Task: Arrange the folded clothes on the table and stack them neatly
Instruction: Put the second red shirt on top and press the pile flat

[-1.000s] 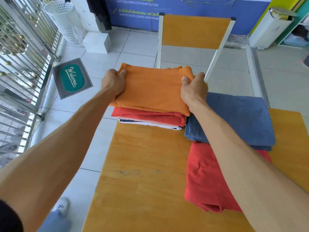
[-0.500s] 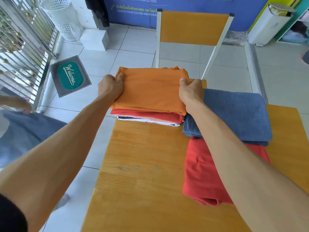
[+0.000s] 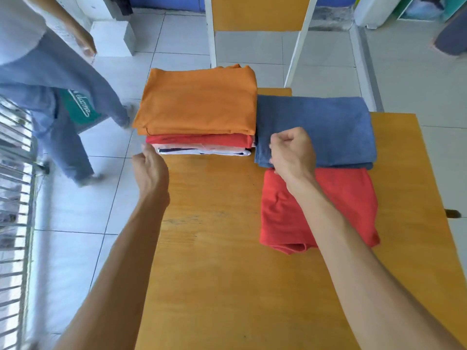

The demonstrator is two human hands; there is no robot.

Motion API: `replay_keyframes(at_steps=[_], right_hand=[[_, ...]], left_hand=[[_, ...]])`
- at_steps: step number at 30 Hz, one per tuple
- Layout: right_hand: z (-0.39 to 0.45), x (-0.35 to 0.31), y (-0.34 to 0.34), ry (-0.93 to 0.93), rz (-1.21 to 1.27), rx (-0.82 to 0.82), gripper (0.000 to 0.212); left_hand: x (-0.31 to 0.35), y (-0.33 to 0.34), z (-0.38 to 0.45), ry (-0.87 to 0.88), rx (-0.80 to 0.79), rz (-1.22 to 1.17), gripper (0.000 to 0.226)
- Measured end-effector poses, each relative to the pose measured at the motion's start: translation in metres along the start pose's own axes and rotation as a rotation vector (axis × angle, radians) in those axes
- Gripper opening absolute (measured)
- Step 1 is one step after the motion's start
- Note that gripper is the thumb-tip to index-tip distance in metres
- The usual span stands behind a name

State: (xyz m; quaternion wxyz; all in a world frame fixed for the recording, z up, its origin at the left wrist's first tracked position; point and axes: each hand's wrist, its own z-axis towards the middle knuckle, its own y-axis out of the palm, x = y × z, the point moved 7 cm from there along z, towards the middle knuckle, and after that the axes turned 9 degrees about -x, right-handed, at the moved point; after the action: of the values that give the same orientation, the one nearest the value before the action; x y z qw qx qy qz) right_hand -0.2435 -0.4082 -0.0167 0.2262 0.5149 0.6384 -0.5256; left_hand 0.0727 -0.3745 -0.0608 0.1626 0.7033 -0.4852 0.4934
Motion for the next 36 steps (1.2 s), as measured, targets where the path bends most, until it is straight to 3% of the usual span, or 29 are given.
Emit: replay_keyframes(at_steps=[7,12,15,20,24,28,32,36], right_hand=[[-0.047,0.06,-0.045,0.039,0.026,0.076,0.005],[-0.063,0.098,-0.11,0.026,-0.213,0.317,0.015],[-0.068,0.125,-0.138,0.192,-0.331,0.401,0.037],[-0.066,0.16,-0.137,0.404,-0.232,0.201,0.075],[-0.068,0.171,-0.129,0.423,-0.074,0.053,0.069],[-0.076,0.173,-0.127,0.35,0.017,0.047,0.047],[-0.085,0.168,-0.112,0.285,0.067,0.025,0.051],[-0.095,0.165,-0.1,0.334,0.124,-0.009,0.058]], left_hand=[[-0.062,0.083,-0.093,0.05,-0.405,0.196,0.03],[-0.068,0.12,-0.123,0.057,-0.517,0.342,0.038],[-0.066,0.139,-0.136,0.049,-0.541,0.491,0.049],[-0.066,0.159,-0.148,0.005,-0.551,0.603,0.061],[-0.072,0.157,-0.151,-0.021,-0.533,0.651,0.07],[-0.075,0.142,-0.152,0.091,-0.504,0.647,0.049],[-0.073,0.129,-0.157,0.136,-0.463,0.57,0.039],[-0.067,0.115,-0.153,0.086,-0.491,0.532,0.038]])
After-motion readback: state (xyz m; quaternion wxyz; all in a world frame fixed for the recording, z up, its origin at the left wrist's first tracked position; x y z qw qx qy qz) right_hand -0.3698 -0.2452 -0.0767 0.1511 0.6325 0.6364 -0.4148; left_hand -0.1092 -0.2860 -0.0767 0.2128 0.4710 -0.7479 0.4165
